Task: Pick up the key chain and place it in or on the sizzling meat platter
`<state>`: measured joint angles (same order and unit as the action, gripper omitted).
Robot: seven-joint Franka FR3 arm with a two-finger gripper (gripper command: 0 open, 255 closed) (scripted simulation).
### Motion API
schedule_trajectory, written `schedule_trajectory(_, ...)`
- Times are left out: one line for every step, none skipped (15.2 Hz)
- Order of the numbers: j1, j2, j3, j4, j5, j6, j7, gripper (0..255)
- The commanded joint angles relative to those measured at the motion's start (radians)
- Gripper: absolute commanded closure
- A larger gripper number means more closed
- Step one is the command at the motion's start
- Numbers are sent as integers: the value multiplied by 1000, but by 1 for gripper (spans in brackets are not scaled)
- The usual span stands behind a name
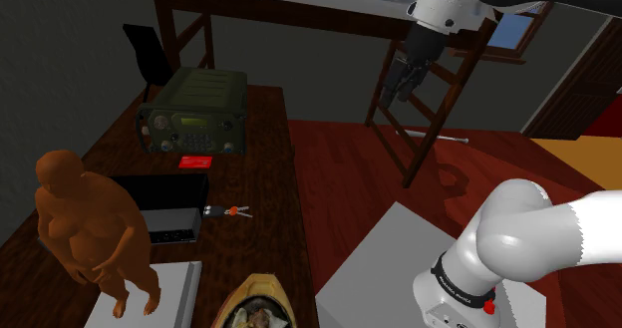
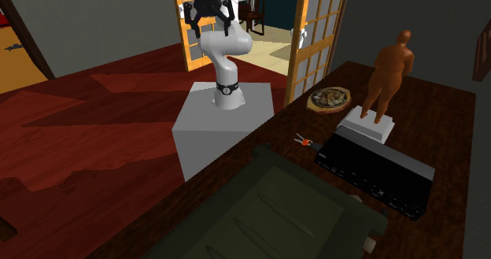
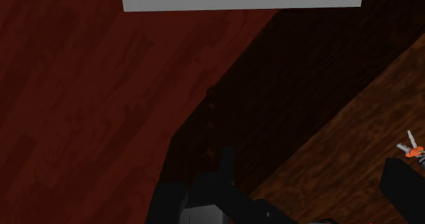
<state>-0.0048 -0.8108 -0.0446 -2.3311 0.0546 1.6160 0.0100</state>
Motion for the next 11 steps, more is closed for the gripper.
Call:
schedule_trajectory(0, 0, 0, 0, 0, 0, 0, 0)
schedule_trajectory(10, 20, 11, -6, 5, 26, -2, 0)
schedule_trajectory(21, 42, 23, -11, 10, 52, -4, 0)
schedule_trajectory(31, 64, 34, -16, 15, 78, -6, 0)
schedule_trajectory(41, 87, 45, -19, 20, 103, -8, 0)
schedule_trajectory(51, 110, 57, -21, 24, 129, -10, 0)
schedule_trajectory(60, 134, 68, -22, 28, 154, -12, 0)
schedule_trajectory(70, 159, 80, -23, 31, 178, -14, 0)
schedule_trajectory(79, 185, 92, -22, 34, 203, -16, 0)
schedule_trajectory(88, 211, 103, -20, 37, 227, -18, 0)
schedule_trajectory(97, 238, 115, -18, 39, 250, -19, 0)
